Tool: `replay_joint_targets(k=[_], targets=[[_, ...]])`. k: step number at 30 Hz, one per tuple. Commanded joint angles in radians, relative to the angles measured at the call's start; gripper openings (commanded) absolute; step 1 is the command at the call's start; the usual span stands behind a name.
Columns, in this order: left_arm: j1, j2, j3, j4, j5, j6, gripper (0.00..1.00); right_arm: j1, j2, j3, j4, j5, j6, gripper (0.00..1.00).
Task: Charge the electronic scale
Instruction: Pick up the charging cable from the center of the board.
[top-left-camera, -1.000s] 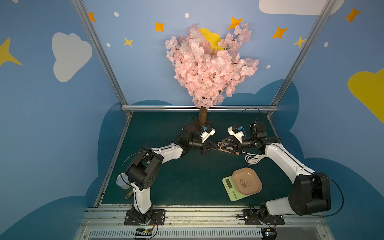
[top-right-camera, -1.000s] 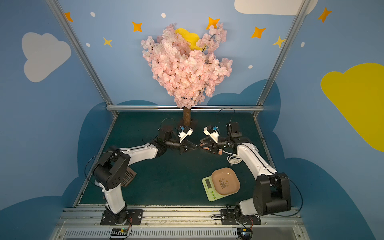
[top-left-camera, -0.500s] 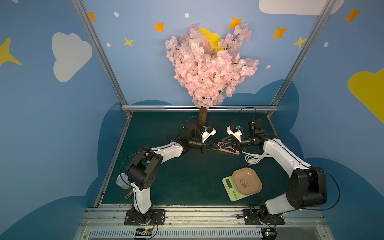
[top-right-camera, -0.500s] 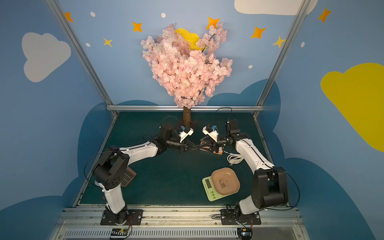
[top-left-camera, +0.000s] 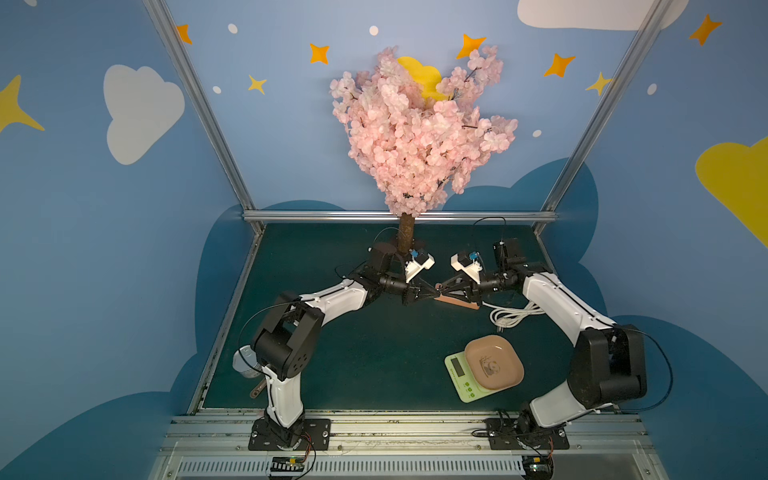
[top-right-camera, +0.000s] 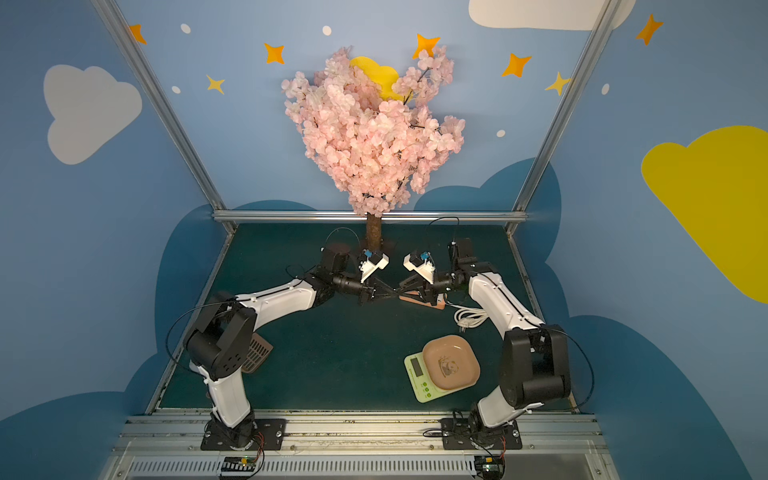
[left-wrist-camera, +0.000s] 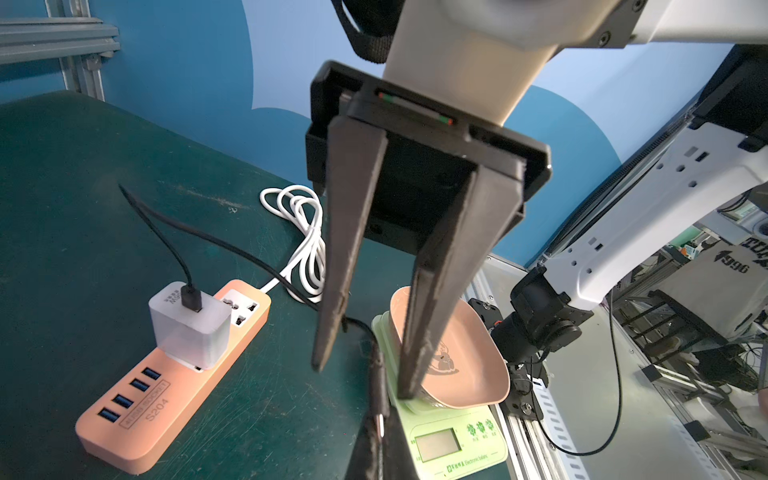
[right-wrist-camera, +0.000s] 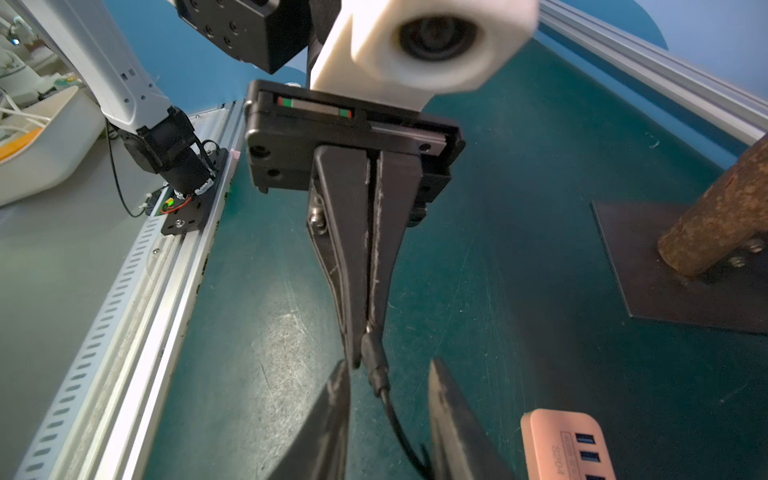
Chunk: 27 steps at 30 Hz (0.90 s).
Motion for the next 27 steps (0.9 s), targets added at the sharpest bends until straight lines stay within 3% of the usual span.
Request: replay_joint_targets(k=[1, 6, 10, 15, 21, 27], targets=[[0.005, 0.013, 0.029, -0.016, 0.017, 0.022, 0.05, 0.006, 0.007, 0.018, -0.026, -0.018, -0.01, 0.19], [0.005, 0.018, 0.033, -0.016, 0.017, 0.02, 0.07, 0.006, 0.007, 0.018, -0.023, -0.04, -0.012, 0.02], [0.005, 0.017, 0.032, -0.023, 0.006, 0.022, 0.1, 0.004, -0.001, 0.01, -0.011, -0.055, -0.009, 0.0], [0.005, -0.015, -0.013, 0.004, -0.06, -0.004, 0.43, -0.013, -0.012, -0.017, 0.03, -0.06, 0.023, 0.0], [-0.034, -0.096, -0.164, 0.082, -0.244, -0.066, 0.52, -0.041, -0.012, -0.046, 0.12, -0.051, 0.104, 0.0], [-0.207, -0.102, -0.241, 0.106, -0.48, -0.114, 0.56, -0.054, -0.011, -0.083, 0.308, 0.016, 0.295, 0.0]])
